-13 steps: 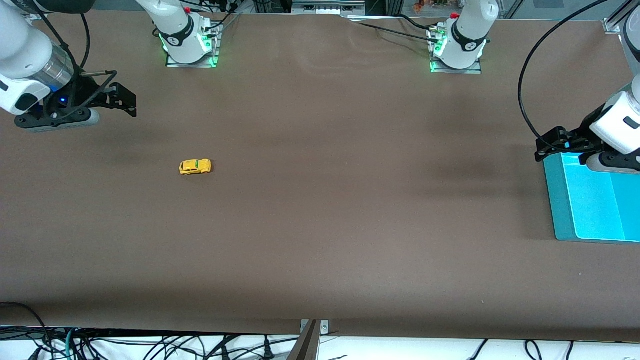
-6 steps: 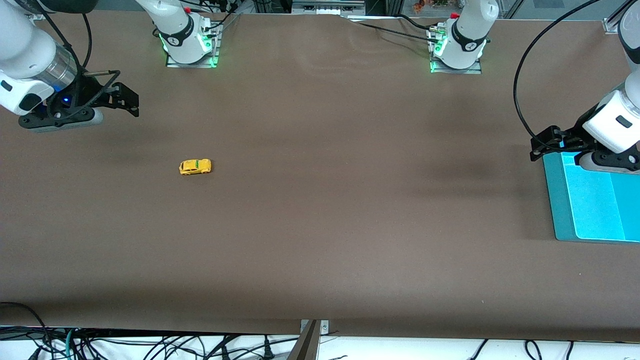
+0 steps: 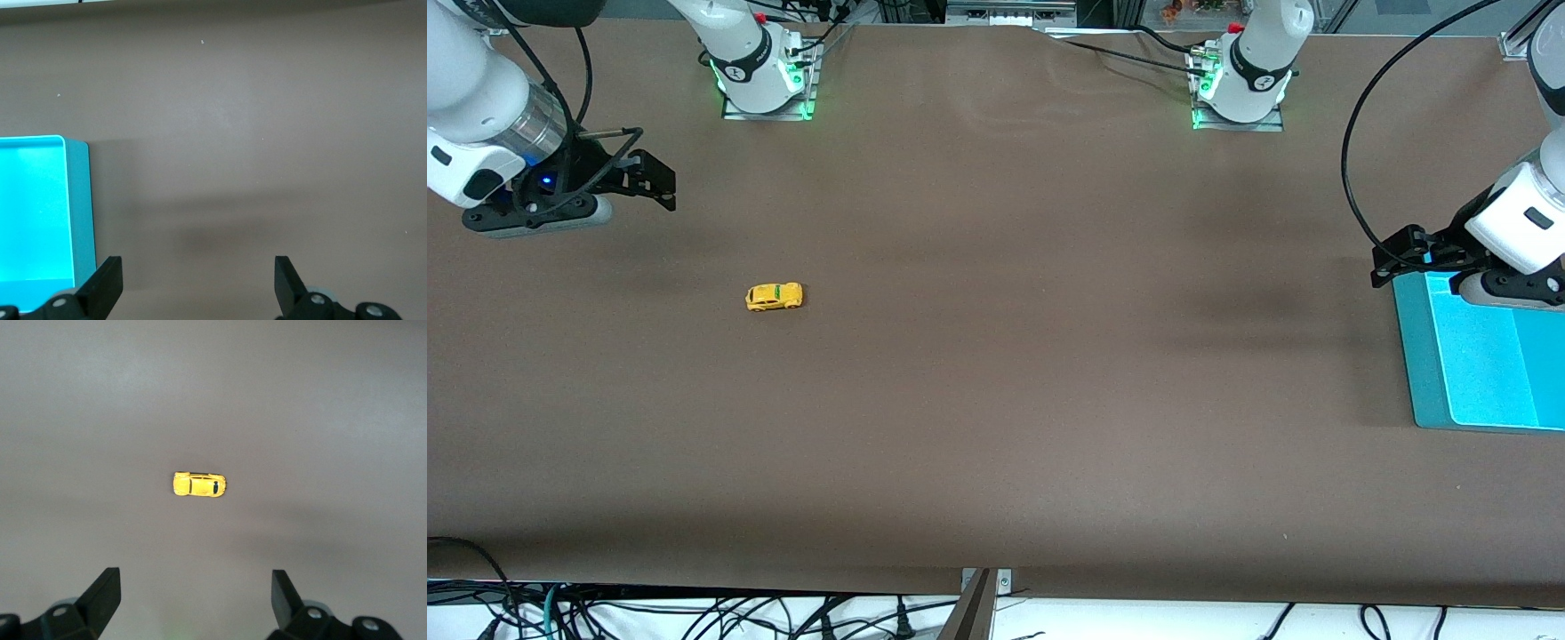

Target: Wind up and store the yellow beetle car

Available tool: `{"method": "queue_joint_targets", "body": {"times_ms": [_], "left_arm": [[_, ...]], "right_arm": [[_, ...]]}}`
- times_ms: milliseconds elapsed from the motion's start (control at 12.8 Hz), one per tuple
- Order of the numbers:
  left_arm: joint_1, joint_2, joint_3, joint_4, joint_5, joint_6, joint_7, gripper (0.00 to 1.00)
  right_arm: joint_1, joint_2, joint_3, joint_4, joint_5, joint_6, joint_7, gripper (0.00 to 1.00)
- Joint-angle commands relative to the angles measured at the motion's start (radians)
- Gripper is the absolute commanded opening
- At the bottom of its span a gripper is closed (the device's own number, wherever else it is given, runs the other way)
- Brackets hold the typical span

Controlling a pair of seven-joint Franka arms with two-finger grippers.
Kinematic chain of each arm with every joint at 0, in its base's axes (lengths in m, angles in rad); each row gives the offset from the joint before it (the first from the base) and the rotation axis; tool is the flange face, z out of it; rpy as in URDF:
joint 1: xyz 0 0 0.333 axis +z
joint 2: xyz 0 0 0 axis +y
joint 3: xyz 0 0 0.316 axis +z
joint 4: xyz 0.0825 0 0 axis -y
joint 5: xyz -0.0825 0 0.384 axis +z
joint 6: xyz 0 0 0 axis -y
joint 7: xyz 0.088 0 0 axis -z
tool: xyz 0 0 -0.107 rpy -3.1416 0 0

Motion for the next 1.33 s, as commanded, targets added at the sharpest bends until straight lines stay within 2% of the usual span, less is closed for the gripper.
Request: {"method": "queue_joint_targets", "body": {"times_ms": [0, 1019, 1097, 1254], "left_arm": [[0.0, 0.017, -0.001, 0.034, 0.012, -0.011, -0.01, 1.0], [0.003, 0.018, 0.0, 0.034, 0.011, -0.011, -0.007, 1.0], [0.003, 0.018, 0.0, 0.034, 0.011, -0.011, -0.007, 1.0], [0.005, 0.018, 0.0, 0.034, 0.011, -0.011, -0.005, 1.0]], "right_arm": [[0.005, -0.003, -0.001, -0.003, 0.014, 0.007, -0.001, 1.0], [0.005, -0.011, 0.0, -0.032, 0.018, -0.001, -0.014, 1.0], [0.005, -0.011, 0.009, -0.053, 0.018, -0.013, -0.048, 1.0], [0.005, -0.006, 0.029, -0.117, 0.02, 0.023, -0.26, 1.0]]}}
